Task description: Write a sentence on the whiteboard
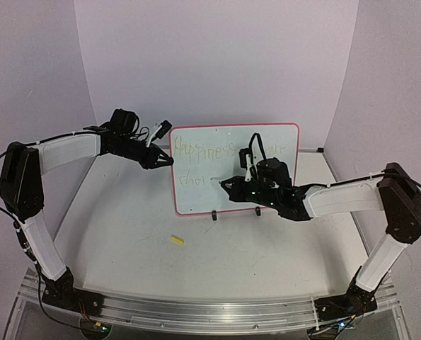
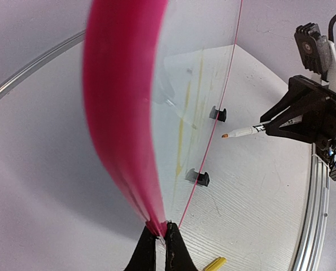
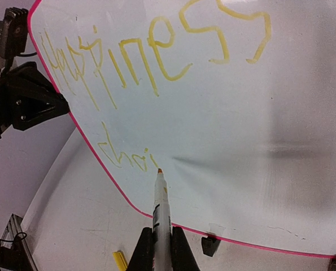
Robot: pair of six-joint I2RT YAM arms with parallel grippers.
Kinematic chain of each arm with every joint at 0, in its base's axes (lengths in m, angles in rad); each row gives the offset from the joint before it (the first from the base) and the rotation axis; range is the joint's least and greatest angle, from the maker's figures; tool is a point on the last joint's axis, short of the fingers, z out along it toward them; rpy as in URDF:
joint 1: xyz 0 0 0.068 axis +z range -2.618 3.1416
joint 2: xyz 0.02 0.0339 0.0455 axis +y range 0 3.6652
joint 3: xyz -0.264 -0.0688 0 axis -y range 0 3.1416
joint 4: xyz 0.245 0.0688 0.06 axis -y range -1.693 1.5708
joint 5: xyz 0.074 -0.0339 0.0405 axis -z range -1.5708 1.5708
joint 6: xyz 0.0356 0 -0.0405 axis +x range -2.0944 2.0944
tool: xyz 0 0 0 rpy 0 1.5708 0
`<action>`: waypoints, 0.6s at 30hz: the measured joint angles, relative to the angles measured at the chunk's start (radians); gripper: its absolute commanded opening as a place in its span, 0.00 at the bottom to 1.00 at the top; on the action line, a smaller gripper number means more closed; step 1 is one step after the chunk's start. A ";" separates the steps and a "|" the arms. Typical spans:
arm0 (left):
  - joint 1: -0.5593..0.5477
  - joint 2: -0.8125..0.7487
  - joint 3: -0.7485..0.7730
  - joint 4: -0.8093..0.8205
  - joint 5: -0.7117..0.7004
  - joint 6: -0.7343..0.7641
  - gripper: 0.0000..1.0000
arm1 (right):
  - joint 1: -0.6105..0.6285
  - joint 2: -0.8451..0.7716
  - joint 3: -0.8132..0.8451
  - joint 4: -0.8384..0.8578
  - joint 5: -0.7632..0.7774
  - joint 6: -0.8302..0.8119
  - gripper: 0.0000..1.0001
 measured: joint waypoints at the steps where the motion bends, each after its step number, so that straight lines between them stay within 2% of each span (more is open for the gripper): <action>1: 0.000 0.000 0.000 0.000 0.000 0.000 0.00 | 0.000 0.006 0.001 -0.001 0.000 0.002 0.00; 18: 0.000 0.000 0.000 0.000 -0.001 0.000 0.00 | -0.017 0.041 0.032 0.014 0.008 0.012 0.00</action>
